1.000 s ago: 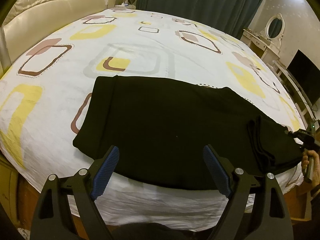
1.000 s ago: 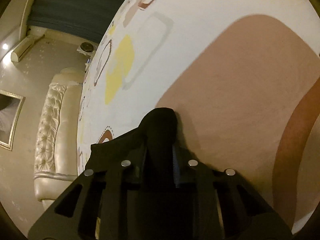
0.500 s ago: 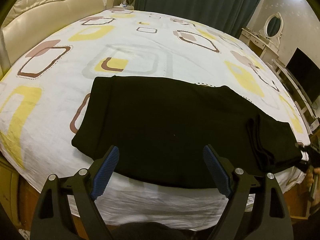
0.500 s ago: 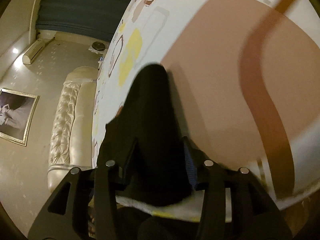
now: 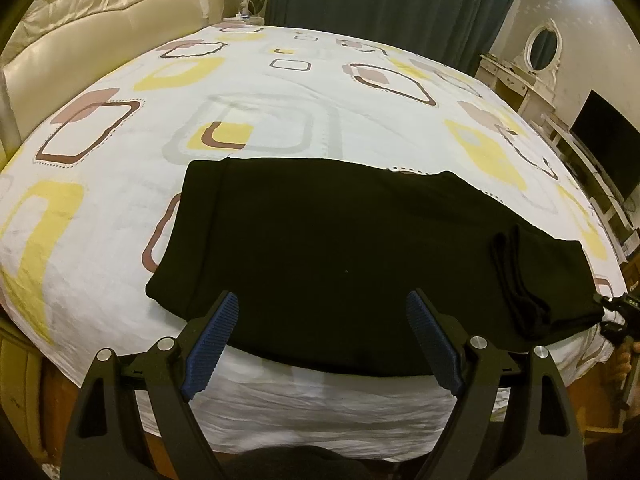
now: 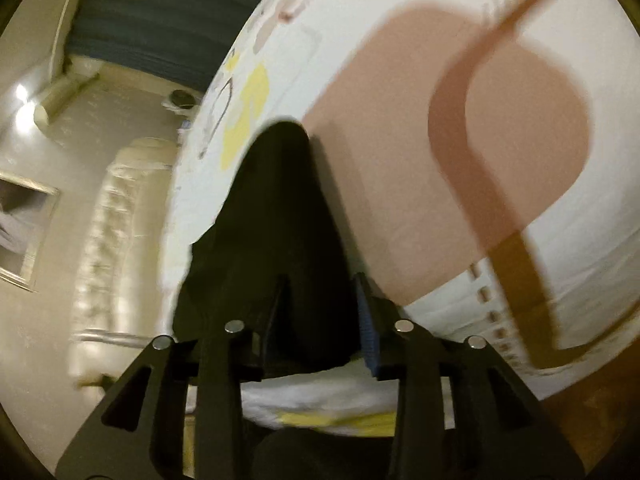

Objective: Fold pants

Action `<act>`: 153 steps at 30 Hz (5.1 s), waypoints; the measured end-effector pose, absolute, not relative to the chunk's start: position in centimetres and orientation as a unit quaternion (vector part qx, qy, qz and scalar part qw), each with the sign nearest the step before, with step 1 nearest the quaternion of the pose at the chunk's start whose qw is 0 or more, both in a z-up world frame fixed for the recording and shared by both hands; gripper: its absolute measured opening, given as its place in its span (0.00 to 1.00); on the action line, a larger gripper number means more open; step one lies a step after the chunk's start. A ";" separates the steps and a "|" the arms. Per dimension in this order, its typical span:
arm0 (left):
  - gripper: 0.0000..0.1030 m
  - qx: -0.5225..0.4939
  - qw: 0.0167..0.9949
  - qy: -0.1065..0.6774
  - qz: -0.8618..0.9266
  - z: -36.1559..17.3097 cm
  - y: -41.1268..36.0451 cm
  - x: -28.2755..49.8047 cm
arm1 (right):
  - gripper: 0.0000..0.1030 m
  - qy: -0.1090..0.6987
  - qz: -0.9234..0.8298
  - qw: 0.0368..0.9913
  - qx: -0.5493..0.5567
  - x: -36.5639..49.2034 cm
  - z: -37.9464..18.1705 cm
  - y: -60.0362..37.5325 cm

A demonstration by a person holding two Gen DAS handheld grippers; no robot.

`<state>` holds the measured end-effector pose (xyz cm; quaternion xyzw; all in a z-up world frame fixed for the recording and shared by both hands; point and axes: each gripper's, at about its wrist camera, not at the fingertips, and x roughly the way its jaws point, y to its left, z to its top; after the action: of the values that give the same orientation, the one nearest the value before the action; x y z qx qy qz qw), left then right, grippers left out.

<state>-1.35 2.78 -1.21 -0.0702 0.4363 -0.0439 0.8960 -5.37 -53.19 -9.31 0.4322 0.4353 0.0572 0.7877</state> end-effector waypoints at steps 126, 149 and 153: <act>0.13 0.174 0.879 0.441 -0.038 -3.4 -24.2 3.6 | 0.88 0.398 0.216 0.778 0.435 -2.8 -8.9 -43.4; 0.77 0.031 0.898 0.398 -0.184 4.5 -17.7 -1.5 | 0.87 0.387 0.226 0.753 0.481 -3.1 -9.6 -44.4; 0.79 -0.002 0.913 0.387 -0.130 5.1 -10.2 -1.4 | 0.86 0.403 0.212 0.762 0.461 -3.1 -8.7 -44.4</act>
<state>-1.40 -10.17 5.08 -0.0016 0.3871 -0.1301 0.9128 -3.09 -44.35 -8.74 0.4606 0.4033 0.2116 0.7619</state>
